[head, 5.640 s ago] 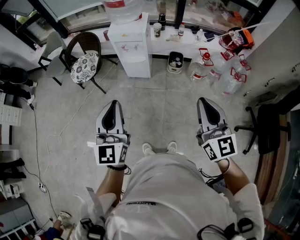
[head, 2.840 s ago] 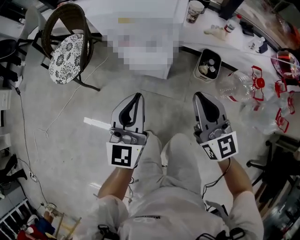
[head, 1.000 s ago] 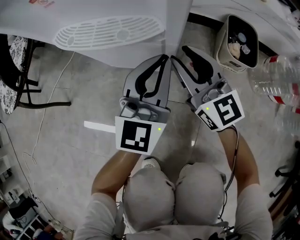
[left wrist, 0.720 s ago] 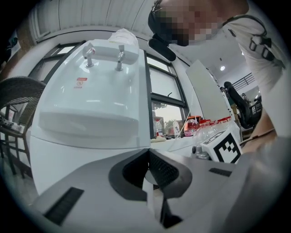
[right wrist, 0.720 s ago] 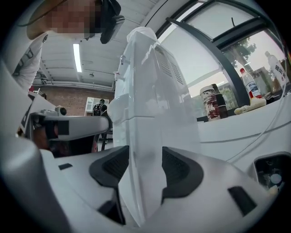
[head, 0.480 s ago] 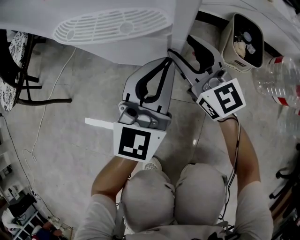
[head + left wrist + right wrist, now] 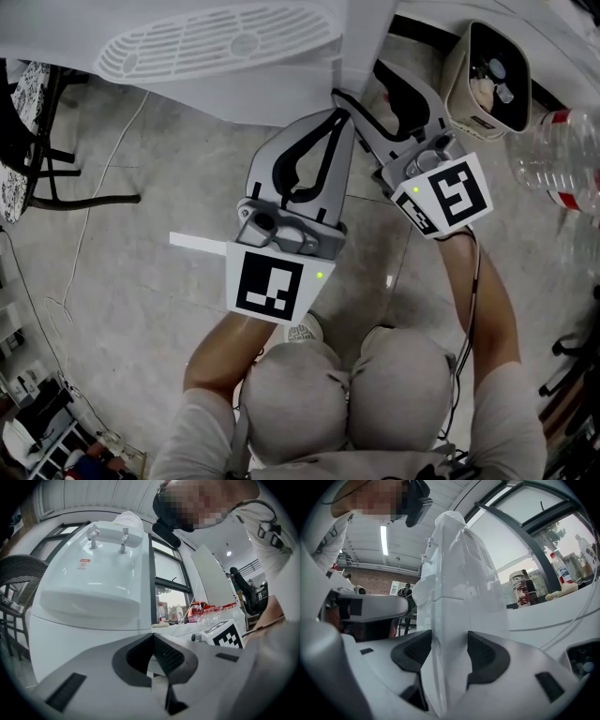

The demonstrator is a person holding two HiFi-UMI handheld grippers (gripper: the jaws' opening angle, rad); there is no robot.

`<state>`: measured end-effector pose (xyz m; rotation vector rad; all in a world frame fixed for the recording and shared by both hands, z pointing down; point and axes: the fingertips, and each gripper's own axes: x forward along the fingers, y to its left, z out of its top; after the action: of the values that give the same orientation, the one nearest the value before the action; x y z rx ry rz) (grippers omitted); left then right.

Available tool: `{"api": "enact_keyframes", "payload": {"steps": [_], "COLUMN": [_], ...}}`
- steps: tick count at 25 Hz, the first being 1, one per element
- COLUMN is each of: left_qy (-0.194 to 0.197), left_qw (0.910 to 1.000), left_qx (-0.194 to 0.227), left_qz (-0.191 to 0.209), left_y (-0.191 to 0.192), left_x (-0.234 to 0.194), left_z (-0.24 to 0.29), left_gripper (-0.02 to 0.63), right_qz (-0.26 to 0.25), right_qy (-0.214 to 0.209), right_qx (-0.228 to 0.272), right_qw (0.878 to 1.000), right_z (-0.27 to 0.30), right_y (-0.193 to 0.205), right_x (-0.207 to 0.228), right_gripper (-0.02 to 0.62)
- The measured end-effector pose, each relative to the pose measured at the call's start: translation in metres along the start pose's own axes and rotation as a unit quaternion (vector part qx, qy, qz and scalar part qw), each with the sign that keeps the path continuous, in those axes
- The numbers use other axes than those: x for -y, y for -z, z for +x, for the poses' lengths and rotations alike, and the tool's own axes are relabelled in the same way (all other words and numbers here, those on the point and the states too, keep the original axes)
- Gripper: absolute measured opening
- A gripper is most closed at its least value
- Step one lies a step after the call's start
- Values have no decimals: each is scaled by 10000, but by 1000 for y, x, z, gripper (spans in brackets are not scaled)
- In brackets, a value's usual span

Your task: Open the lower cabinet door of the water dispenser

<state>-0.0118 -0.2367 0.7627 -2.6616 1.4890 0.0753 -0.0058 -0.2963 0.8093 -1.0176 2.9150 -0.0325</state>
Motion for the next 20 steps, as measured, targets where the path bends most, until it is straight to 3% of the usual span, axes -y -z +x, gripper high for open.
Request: {"api": "enact_keyframes", "payload": {"steps": [8, 14, 20], "left_qy": [-119, -108, -212], "left_qw": [9997, 9993, 9985], "left_qx": [192, 289, 24], "left_qz": [44, 199, 505], "left_y": [-20, -34, -21], "left_x": [-6, 0, 5], "left_z": [-16, -30, -64], "left_gripper": [3, 2, 2], "right_qz": [123, 21, -40], "right_qy": [174, -85, -295], "right_qx": [71, 145, 219], "right_qw": [9997, 9999, 9993], "right_z": [-4, -25, -41], "right_y": [0, 1, -2], "right_x": [-1, -29, -70], "right_gripper": [215, 193, 180]}}
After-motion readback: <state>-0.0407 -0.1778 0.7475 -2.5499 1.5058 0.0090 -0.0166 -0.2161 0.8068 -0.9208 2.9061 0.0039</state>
